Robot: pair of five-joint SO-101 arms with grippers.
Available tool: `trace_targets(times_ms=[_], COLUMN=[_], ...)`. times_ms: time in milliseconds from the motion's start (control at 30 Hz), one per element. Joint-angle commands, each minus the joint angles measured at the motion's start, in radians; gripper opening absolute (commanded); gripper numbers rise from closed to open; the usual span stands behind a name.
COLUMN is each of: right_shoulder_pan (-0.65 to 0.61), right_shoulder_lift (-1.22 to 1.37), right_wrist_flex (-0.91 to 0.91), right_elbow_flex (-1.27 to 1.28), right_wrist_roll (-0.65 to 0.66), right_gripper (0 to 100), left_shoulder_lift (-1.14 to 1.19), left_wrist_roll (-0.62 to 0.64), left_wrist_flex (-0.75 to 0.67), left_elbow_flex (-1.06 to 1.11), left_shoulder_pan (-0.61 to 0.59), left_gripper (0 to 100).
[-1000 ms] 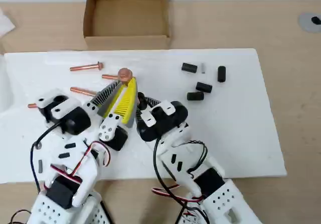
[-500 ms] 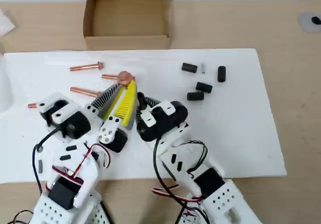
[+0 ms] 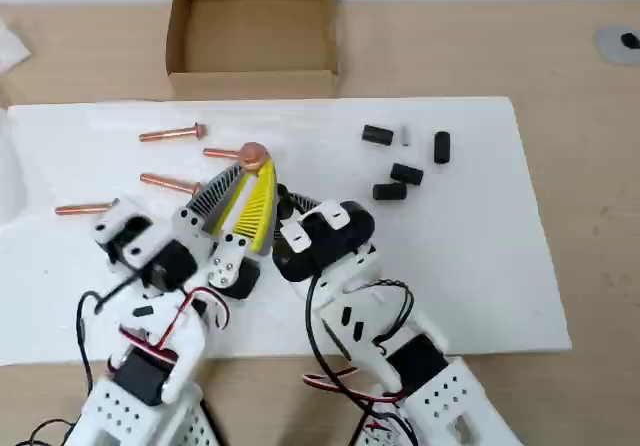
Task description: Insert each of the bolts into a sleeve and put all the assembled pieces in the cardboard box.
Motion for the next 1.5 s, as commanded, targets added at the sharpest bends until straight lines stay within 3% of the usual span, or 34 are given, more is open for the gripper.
trace_targets(times_ms=[0, 933, 1467], right_shoulder_pan=[-0.013, -0.015, -0.051], right_shoulder_lift=[-0.018, -0.016, -0.016], right_wrist_flex=[-0.020, -0.018, -0.020], right_elbow_flex=[-0.027, -0.028, -0.027], right_wrist_roll=[-0.012, -0.014, -0.008], right_gripper=[0.9, 0.9, 0.9], left_shoulder_lift=[-0.012, -0.015, -0.015], left_wrist_roll=[-0.031, -0.034, 0.029], left_wrist_flex=[-0.049, -0.112, -0.101], left_elbow_flex=[-0.002, 0.034, 0.034], left_shoulder_pan=[-0.014, -0.006, -0.008], left_gripper=[1, 1, 1])
